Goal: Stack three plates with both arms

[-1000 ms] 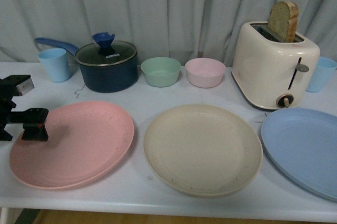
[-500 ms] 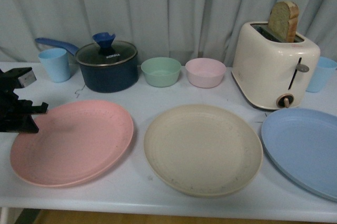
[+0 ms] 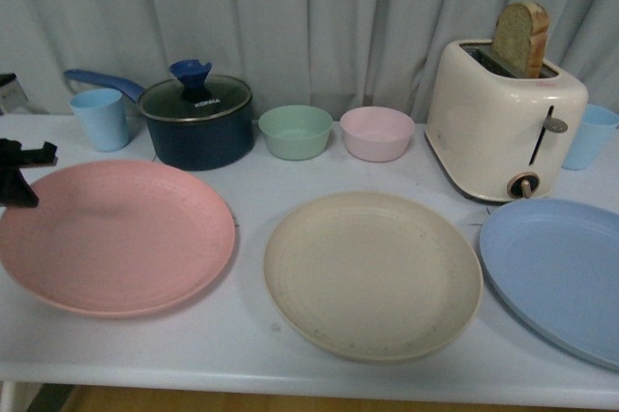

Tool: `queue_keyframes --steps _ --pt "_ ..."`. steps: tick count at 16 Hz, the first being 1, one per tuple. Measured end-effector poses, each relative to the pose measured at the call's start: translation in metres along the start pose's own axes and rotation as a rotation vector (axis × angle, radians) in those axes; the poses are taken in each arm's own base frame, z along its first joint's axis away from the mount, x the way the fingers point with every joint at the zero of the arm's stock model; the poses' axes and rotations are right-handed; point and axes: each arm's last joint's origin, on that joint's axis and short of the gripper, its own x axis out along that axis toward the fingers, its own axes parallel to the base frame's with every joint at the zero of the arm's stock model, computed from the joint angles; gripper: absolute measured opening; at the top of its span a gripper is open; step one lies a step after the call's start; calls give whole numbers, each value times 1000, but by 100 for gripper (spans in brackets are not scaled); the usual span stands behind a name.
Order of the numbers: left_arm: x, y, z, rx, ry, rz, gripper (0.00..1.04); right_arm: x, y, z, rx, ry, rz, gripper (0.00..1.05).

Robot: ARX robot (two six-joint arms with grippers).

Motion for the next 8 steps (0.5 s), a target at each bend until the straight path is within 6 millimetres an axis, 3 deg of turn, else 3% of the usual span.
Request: queue_keyframes --steps 4,8 --pt "-56 -7 13 0 -122 8 3 0 0 0 0 0 0 98" --pt "-93 -55 19 0 -234 -96 3 0 0 0 0 0 0 98"
